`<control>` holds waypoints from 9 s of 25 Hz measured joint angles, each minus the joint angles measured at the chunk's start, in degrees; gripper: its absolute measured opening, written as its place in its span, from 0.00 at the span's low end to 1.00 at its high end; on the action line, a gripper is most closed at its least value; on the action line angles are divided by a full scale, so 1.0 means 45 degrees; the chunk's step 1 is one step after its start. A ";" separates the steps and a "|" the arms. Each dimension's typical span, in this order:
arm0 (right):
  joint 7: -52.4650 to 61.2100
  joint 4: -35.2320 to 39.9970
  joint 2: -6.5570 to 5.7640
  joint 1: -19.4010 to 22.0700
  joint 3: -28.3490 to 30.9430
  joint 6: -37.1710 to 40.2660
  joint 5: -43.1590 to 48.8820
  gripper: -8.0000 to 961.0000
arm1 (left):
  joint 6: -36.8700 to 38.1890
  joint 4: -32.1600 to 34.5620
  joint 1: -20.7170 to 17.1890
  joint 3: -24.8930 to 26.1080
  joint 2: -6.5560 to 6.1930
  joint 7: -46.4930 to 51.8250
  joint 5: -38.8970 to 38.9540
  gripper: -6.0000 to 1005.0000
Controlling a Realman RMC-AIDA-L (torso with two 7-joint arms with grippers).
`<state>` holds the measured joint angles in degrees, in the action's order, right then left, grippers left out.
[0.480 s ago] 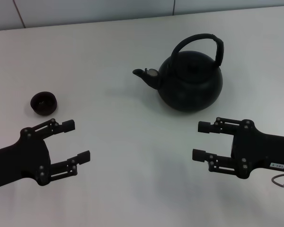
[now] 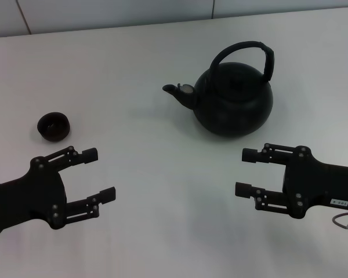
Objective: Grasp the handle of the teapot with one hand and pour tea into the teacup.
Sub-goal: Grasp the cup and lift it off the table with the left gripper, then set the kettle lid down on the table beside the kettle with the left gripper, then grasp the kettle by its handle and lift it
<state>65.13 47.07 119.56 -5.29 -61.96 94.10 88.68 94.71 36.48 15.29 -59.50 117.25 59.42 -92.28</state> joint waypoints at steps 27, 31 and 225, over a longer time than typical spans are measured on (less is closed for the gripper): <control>0.0001 -0.0204 0.0033 -0.0601 -0.0176 -0.0017 -0.0279 0.67 | -0.5659 -0.1471 0.0398 0.0664 0.0299 -0.2501 0.2737 0.80; 0.0056 -0.0145 0.0034 -0.0667 -0.0172 -0.0028 -0.0279 0.67 | -0.6491 -0.1640 0.0380 0.0628 0.0312 -0.2521 0.2789 0.80; 0.0378 0.0450 -0.0084 -0.1024 -0.0216 0.0229 -0.0349 0.58 | -0.0346 0.0450 0.0823 -0.2480 -0.0986 -0.0360 0.2635 0.78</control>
<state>66.83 49.10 119.18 -9.90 -62.93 95.13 87.11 93.16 38.50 19.00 -70.66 112.81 57.79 -80.42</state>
